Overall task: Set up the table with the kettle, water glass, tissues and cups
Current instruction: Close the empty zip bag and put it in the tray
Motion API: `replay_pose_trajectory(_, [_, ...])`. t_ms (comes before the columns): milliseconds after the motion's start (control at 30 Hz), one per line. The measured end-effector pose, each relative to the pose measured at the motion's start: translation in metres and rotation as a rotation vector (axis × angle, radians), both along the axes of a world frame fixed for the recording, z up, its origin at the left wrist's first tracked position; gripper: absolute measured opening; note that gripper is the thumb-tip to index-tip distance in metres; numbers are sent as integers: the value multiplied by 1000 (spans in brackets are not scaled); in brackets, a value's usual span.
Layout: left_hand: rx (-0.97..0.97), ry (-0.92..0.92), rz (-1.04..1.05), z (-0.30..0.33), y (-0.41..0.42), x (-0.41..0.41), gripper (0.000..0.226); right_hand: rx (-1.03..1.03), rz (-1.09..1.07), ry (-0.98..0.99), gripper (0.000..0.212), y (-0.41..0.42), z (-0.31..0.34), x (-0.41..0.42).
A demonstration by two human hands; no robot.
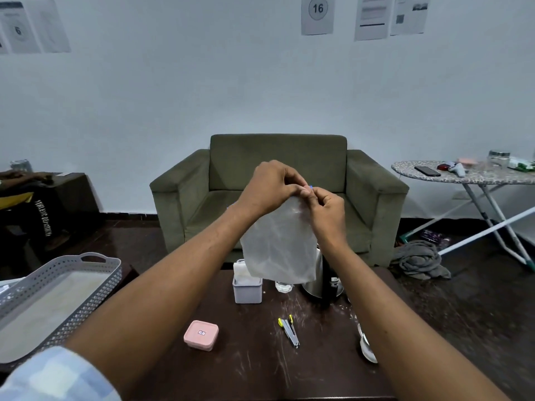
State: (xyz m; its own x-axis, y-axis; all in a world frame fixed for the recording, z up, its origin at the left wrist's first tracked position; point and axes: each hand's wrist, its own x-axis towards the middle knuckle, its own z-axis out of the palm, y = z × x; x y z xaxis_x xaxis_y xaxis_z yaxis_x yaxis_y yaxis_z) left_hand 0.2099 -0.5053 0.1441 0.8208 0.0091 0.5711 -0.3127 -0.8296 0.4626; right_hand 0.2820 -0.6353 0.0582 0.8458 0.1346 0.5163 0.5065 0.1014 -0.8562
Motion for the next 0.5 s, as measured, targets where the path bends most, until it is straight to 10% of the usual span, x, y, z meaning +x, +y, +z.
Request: replay_pose_trajectory(500, [177, 111, 111, 11, 45, -3, 17, 131, -238, 103, 34, -22, -2, 14])
